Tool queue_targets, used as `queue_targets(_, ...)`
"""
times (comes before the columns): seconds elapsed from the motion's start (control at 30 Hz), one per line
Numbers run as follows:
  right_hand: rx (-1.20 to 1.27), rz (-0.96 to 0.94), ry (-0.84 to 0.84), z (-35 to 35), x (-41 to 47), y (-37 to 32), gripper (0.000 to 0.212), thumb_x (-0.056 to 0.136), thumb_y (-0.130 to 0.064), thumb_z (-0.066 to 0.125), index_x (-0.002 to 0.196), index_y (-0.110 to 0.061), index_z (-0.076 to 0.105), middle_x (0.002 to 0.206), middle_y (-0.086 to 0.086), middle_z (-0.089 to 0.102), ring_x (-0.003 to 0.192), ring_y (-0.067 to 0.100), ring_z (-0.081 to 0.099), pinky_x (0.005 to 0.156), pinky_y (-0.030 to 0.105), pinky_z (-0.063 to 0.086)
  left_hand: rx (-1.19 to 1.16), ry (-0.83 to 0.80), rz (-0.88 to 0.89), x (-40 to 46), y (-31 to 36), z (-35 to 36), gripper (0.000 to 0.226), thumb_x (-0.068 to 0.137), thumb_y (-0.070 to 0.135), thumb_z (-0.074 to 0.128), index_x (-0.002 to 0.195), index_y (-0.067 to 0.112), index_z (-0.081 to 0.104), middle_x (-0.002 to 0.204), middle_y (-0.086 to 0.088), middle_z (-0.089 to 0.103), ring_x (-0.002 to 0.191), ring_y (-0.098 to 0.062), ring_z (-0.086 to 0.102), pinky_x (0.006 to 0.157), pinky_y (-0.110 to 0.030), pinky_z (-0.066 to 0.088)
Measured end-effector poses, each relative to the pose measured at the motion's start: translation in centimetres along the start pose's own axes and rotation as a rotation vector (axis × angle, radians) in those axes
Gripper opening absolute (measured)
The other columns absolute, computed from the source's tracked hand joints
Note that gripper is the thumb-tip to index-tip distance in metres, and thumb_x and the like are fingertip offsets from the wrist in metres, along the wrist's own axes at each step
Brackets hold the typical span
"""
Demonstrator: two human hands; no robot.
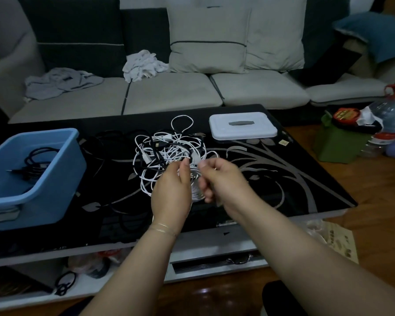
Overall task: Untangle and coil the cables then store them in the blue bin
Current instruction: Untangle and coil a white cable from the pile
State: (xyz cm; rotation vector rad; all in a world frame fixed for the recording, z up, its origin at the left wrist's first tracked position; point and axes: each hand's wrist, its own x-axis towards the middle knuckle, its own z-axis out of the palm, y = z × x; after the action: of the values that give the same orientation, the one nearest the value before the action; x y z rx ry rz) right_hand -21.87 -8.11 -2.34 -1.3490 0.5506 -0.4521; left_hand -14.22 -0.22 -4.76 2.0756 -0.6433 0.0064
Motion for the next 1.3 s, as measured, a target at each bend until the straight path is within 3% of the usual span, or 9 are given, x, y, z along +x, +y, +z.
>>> queue_targets(0.2, -0.009, 0.014, 0.028, 0.3, 0.0, 0.6, 0.02, 0.094, -0.022, 0.06, 0.078, -0.011, 0.056, 0.057, 0.003, 0.058, 0.035, 0.008, 0.041, 0.038, 0.018, 0.036, -0.105, 0.011, 0.009, -0.6, 0.4, 0.3, 0.04, 0.102, 0.044, 0.03, 0.072, 0.025, 0.049, 0.067, 0.002, 0.056, 0.071, -0.027, 0.057, 0.059, -0.034, 0.037)
queue_targets(0.57, -0.062, 0.029, 0.022, 0.4, -0.6, 0.0, 0.019, 0.091, -0.017, 0.062, 0.079, -0.002, 0.062, 0.055, 0.004, 0.062, 0.036, 0.011, 0.045, 0.039, 0.019, 0.038, -0.267, 0.023, -0.004, -0.3, -0.2, 0.3, 0.05, 0.087, 0.058, 0.036, 0.074, 0.016, 0.059, 0.062, -0.002, 0.06, 0.062, -0.022, 0.056, 0.062, -0.04, 0.046)
queue_targets(0.67, -0.269, 0.038, -0.043, -0.2, -0.5, -0.7, 0.026, 0.091, -0.027, 0.063, 0.083, -0.002, 0.064, 0.064, 0.007, 0.067, 0.046, 0.012, 0.058, 0.051, 0.025, 0.048, -0.29, 0.035, -0.006, 0.2, 0.0, -0.1, 0.049, 0.085, 0.055, 0.038, 0.081, 0.014, 0.066, 0.071, -0.008, 0.067, 0.071, -0.023, 0.061, 0.068, -0.039, 0.047)
queue_targets(0.77, -0.561, -0.084, -0.073, -1.5, -0.2, -1.6, 0.027, 0.08, -0.035, 0.075, 0.069, -0.017, 0.059, 0.06, -0.002, 0.065, 0.048, 0.006, 0.052, 0.056, 0.03, 0.043, -0.305, -0.014, 0.023, 0.4, 0.4, -0.9, 0.036, 0.085, 0.05, 0.041, 0.077, 0.026, 0.066, 0.072, -0.009, 0.068, 0.072, -0.02, 0.06, 0.068, -0.034, 0.046)
queue_targets(0.9, -0.915, -0.27, -0.032, -2.3, -0.7, -2.2, 0.036, 0.07, -0.047, 0.079, 0.079, -0.025, 0.051, 0.088, -0.011, 0.053, 0.077, 0.006, 0.048, 0.067, 0.028, 0.039, -0.353, -0.068, 0.057, 0.7, 0.6, -1.7, 0.037, 0.086, 0.046, 0.043, 0.08, 0.02, 0.07, 0.08, -0.021, 0.068, 0.065, -0.023, 0.056, 0.059, -0.03, 0.04)
queue_targets(1.0, -0.762, -0.279, -0.095, -3.0, -0.3, -2.5, 0.034, 0.067, -0.046, 0.08, 0.083, -0.03, 0.055, 0.109, -0.009, 0.046, 0.099, 0.007, 0.049, 0.081, 0.021, 0.039, -0.336, -0.097, 0.083, 0.7, 0.6, -2.2, 0.046, 0.085, 0.047, 0.044, 0.086, 0.009, 0.07, 0.084, -0.024, 0.066, 0.065, -0.017, 0.052, 0.056, -0.027, 0.036)
queue_targets(1.1, -0.577, -0.169, -0.18, -3.6, 0.3, -2.7, 0.049, 0.057, -0.056, 0.082, 0.094, -0.033, 0.058, 0.117, -0.009, 0.055, 0.105, 0.01, 0.058, 0.089, 0.03, 0.051, -0.332, -0.139, 0.097, 0.5, 0.7, -2.5, 0.034, 0.09, 0.045, 0.048, 0.084, 0.021, 0.072, 0.08, -0.012, 0.07, 0.068, -0.022, 0.059, 0.063, -0.033, 0.044)
queue_targets(1.2, -0.548, -0.102, -0.304, -4.0, 0.6, -2.5, 0.054, 0.066, -0.034, 0.084, 0.108, -0.032, 0.051, 0.104, -0.006, 0.065, 0.094, 0.01, 0.064, 0.09, 0.043, 0.052, -0.329, -0.194, 0.126, 0.4, 0.7, -2.4, 0.032, 0.087, 0.047, 0.046, 0.084, 0.028, 0.072, 0.078, -0.004, 0.071, 0.075, -0.021, 0.063, 0.068, -0.034, 0.047)
queue_targets(1.3, -0.575, -0.055, -0.396, -3.7, 0.6, -2.2, 0.04, 0.076, -0.01, 0.078, 0.11, -0.018, 0.058, 0.098, 0.009, 0.071, 0.09, 0.017, 0.068, 0.093, 0.047, 0.052, -0.324, -0.234, 0.189, 0.1, 0.7, -2.3, 0.05, 0.082, 0.056, 0.045, 0.083, 0.012, 0.07, 0.073, -0.01, 0.067, 0.069, -0.027, 0.058, 0.068, -0.04, 0.046)
